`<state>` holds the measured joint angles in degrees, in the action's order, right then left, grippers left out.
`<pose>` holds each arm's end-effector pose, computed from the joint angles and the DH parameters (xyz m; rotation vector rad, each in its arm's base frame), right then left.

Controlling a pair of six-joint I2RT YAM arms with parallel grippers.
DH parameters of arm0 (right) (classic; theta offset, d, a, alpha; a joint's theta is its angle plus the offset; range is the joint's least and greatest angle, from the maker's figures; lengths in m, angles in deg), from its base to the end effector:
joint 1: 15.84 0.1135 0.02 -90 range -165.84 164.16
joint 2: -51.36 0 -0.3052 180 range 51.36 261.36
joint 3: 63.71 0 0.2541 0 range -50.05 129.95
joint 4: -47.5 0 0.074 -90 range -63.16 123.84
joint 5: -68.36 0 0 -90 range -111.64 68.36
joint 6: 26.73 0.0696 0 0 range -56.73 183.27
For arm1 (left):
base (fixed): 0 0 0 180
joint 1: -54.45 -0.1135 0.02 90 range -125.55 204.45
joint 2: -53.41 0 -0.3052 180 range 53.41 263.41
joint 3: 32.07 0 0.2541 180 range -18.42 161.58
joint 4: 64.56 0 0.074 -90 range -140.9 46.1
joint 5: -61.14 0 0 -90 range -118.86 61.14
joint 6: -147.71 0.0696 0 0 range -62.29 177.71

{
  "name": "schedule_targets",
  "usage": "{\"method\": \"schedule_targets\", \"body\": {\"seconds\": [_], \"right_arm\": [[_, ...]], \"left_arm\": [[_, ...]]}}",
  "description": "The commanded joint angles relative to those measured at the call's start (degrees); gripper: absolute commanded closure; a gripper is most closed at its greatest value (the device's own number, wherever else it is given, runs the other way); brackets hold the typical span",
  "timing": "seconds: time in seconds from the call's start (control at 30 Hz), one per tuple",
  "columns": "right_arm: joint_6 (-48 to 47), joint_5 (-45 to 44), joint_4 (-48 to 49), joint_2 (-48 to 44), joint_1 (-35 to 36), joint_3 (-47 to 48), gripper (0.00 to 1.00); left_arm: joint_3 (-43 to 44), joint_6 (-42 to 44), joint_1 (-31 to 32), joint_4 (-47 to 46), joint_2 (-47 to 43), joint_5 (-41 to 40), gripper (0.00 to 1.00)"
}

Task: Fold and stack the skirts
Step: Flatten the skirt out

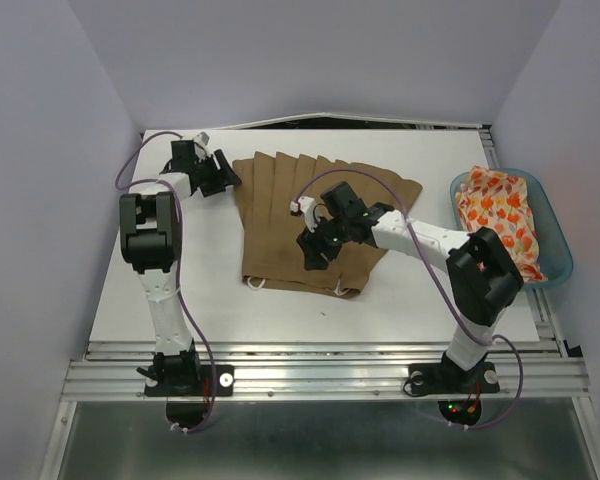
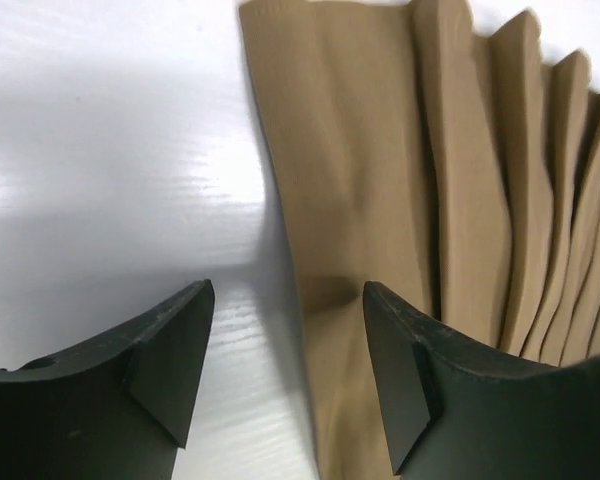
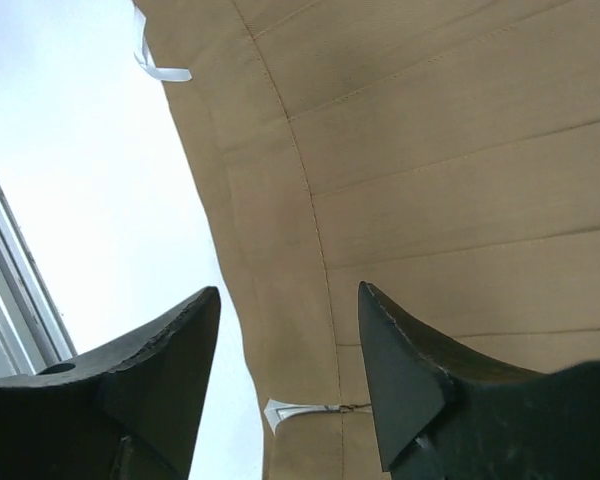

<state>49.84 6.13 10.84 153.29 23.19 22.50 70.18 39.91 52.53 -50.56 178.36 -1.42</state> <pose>0.2984 0.2837 0.2359 -1.2915 2.1458 0.7899 0.5389 -0.0140 0.1845 -0.1109 2.2078 -0.6827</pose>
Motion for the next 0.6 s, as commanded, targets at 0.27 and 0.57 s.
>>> {"method": "schedule_targets", "body": {"seconds": [0.27,0.57], "right_arm": [[10.7,-10.4,10.3,6.3,9.2,10.2,0.27],[31.2,-15.7,4.0,22.2,14.9,30.5,0.26]], "left_arm": [[-1.6,-9.8,0.3,-12.1,2.3,7.1,0.35],[-2.7,-6.8,0.3,-11.4,0.0,2.6,0.25]]}}
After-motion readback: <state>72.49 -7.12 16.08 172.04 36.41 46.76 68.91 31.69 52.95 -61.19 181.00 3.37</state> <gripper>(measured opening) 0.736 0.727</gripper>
